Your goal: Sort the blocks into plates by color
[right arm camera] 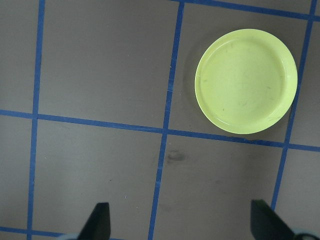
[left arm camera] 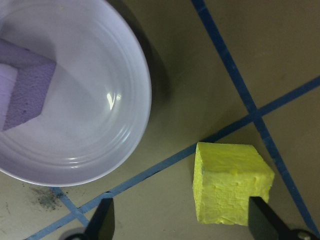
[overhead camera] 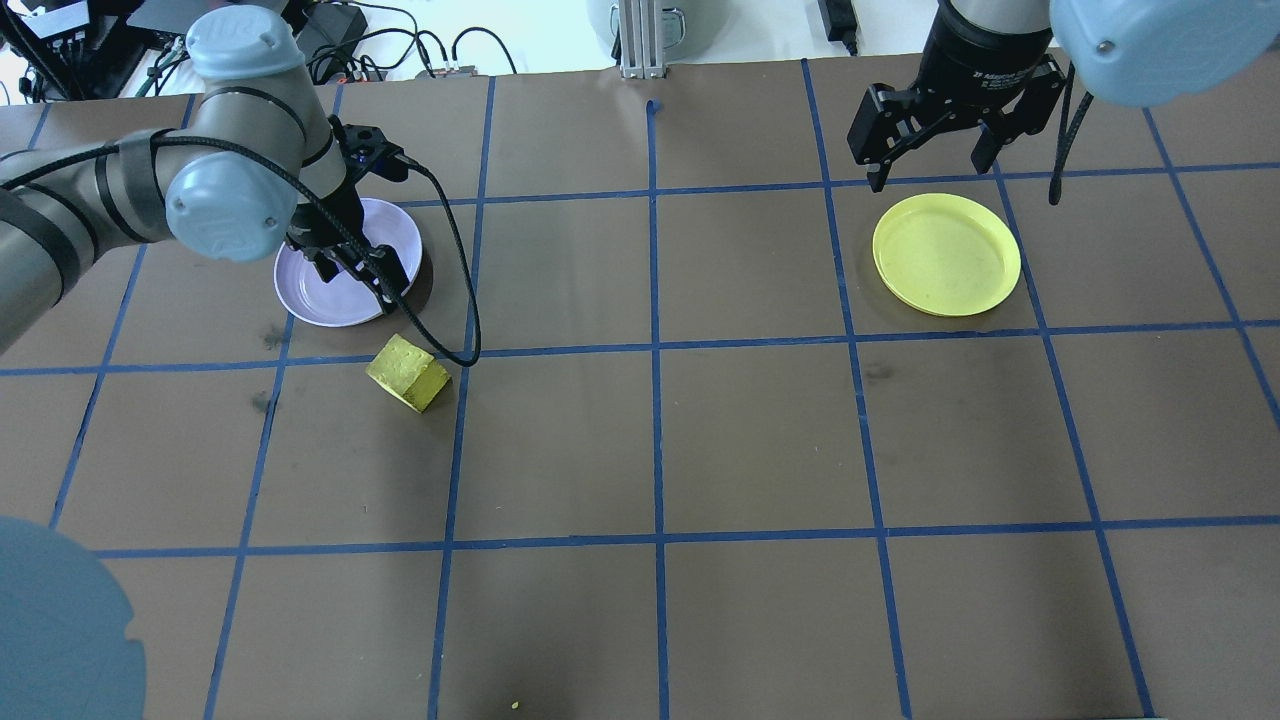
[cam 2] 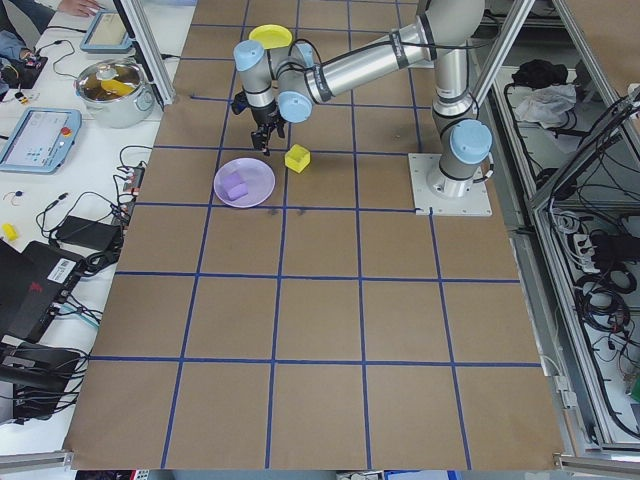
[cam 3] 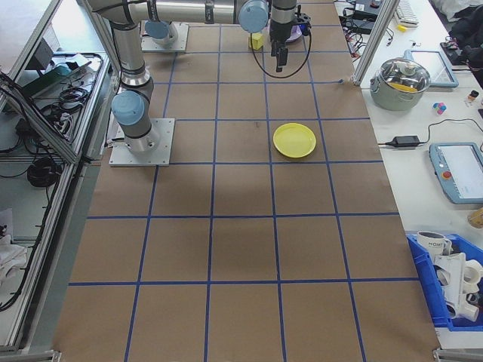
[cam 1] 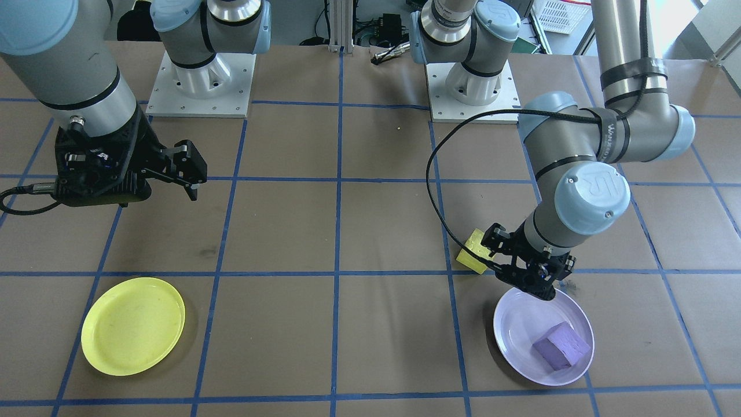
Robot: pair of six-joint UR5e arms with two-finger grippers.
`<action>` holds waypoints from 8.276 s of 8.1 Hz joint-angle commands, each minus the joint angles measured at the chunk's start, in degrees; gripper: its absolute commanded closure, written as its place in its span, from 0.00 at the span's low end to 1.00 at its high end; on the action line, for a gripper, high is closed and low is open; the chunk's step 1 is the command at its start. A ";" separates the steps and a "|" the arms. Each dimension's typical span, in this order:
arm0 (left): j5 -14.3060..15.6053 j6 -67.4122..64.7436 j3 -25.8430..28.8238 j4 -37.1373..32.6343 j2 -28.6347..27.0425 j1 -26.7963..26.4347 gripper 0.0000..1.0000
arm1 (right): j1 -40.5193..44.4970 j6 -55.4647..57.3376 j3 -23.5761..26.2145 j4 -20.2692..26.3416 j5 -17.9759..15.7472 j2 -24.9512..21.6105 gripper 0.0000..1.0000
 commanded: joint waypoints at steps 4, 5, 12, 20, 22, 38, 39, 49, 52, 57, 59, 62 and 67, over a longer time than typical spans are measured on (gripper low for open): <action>-7.19 9.93 -10.23 5.06 3.34 0.45 0.05 | 0.02 -0.04 0.09 -0.05 -0.06 0.25 0.00; -7.10 9.93 -11.20 5.34 3.25 0.55 0.05 | -0.06 -0.04 0.09 -0.05 0.02 0.25 0.00; -7.36 9.58 -13.23 13.15 -1.14 1.60 0.09 | -0.06 -0.13 0.09 -0.14 -0.06 0.34 0.00; -8.76 -36.38 -3.34 -1.06 1.94 -11.73 1.00 | -0.06 -0.04 0.09 -0.14 -0.06 0.34 0.00; -12.27 -46.97 1.95 -2.40 -1.13 -18.32 1.00 | -0.06 0.74 0.00 0.04 0.03 0.17 0.00; -13.95 -61.02 2.76 10.09 -5.03 -30.13 0.00 | -0.41 -0.30 0.09 -0.05 3.28 0.34 0.00; -13.78 -55.08 2.85 5.56 -2.31 -27.34 0.00 | -0.41 -0.22 0.09 -0.14 3.28 0.34 0.00; -7.10 -37.97 15.41 -19.36 13.97 0.73 0.00 | 6.50 32.87 7.63 -3.79 4.33 4.46 0.00; -6.84 -37.97 15.77 -19.62 15.47 -1.12 0.00 | 13.03 34.85 7.91 -11.99 3.72 11.39 0.00; -6.57 -37.88 15.68 -19.62 16.61 -1.65 0.00 | 14.26 34.06 8.53 -12.26 4.42 17.04 0.00; -6.83 -37.88 15.68 -19.53 15.91 -1.65 0.00 | 14.79 33.97 8.61 -17.69 4.51 18.70 0.00; -6.83 -37.88 15.51 -19.53 16.35 -1.65 0.00 | 15.93 33.97 8.61 -18.77 4.42 21.69 0.00; -6.84 -37.88 15.42 -19.53 16.70 -1.74 0.00 | 16.02 33.88 12.22 -18.68 4.42 21.44 0.06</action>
